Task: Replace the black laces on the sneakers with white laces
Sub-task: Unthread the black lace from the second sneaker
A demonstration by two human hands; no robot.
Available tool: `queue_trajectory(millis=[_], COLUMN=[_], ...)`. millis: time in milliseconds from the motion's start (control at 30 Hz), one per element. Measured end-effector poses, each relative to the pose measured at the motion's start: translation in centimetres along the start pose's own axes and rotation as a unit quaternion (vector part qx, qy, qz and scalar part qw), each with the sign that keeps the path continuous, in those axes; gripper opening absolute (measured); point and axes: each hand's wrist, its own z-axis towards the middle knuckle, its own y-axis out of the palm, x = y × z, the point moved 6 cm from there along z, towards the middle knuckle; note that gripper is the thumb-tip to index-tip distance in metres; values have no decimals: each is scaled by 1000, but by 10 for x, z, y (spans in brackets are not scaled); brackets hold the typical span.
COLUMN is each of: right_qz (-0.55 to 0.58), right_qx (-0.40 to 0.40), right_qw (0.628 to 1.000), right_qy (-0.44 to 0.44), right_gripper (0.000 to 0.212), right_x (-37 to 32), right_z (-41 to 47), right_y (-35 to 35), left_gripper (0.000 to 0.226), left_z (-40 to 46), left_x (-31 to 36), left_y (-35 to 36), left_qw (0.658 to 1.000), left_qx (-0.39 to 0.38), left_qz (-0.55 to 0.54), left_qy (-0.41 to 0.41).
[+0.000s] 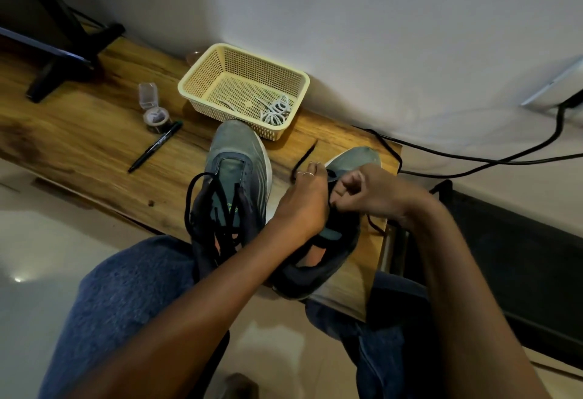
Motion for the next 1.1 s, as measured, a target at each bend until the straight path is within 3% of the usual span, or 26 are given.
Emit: queue_trajectory(millis=[67, 300, 433, 533, 600, 633, 700, 767, 833, 1100], right_qz=[-29, -160, -231, -225, -144, -86, 8, 10, -38, -182], right_qx=[-24, 209, 263, 294, 210, 120, -42, -76, -30, 242], right_qw=[999, 960, 931, 926, 966, 989, 999, 996, 998, 949], right_qy=[-4, 92, 99, 75, 37, 7, -34, -41, -26, 86], right_gripper=[7, 29, 25, 13, 18, 28, 38, 26, 6, 18], right_x=[0, 16, 15, 12, 13, 8, -4, -6, -2, 15], right_z=[-5, 15, 24, 26, 25, 21, 3, -6, -2, 23], right_y=[-1, -12, -2, -1, -1, 2, 7, 5, 1, -7], left_gripper=[67, 72, 74, 76, 72, 68, 65, 66, 66, 52], left_z=[1, 7, 6, 6, 7, 7, 8, 8, 8, 9], left_x=[-1, 1, 2, 2, 0, -2, -4, -3, -2, 0], left_y=[1, 7, 8, 9, 7, 6, 4, 5, 4, 5], left_qw=[1000, 1000, 1000, 1000, 1000, 1000, 1000, 1000, 1000, 999], left_qx=[-3, -17, -17, -15, -2, 4, 10, 9, 8, 20], left_qz=[-2, -3, 6, 10, 0, -6, -13, -16, -16, -30], left_qy=[-2, -3, 8, 8, 6, 4, 4, 8, 4, 29])
